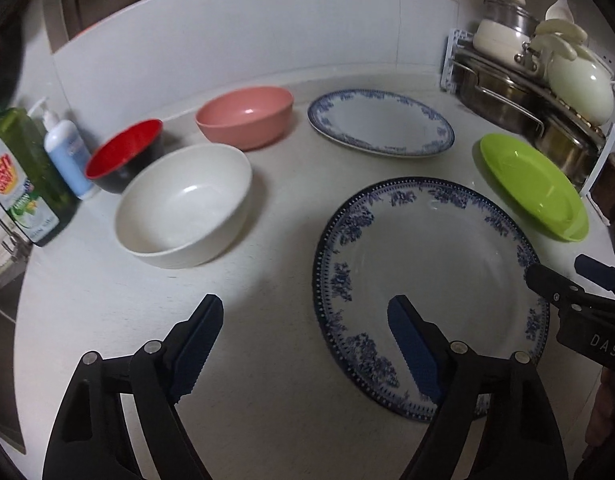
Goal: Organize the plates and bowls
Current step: 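Move both grippers down to the rim of the large blue-and-white plate, then close both grippers on the plate rim and lift it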
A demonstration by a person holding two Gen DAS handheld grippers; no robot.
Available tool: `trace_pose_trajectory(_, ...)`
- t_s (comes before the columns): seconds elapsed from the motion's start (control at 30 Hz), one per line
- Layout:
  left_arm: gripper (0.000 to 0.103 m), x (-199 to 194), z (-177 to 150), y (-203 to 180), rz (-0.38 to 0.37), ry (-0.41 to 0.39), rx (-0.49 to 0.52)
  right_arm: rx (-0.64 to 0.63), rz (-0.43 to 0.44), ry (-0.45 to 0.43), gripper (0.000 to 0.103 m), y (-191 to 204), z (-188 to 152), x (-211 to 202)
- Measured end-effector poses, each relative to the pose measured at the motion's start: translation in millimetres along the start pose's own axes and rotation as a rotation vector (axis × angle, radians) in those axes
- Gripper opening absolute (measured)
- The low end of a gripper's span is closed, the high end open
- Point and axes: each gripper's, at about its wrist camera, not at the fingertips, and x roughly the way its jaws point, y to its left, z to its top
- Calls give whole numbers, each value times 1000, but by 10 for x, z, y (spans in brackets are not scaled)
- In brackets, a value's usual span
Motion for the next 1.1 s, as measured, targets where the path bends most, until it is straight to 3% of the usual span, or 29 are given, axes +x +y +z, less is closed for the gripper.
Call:
trace_pose_trajectory(0.43,68,387,110,-67,-64,81,-10,14,5,53,68,-85,99,347)
trace_pose_trajectory(0.7,47,475,139,-61,-90,114,-12,5,23,85,59,-56,115,443)
trace_pose_trajectory(1.0,37,532,145,-65,-114,124,-13,-8,-4,101,39,-52,132,489)
trace_pose_trajectory(1.1,36,539,150,-61,-117,121,-13,-12,-7,102,38,-50,144,494)
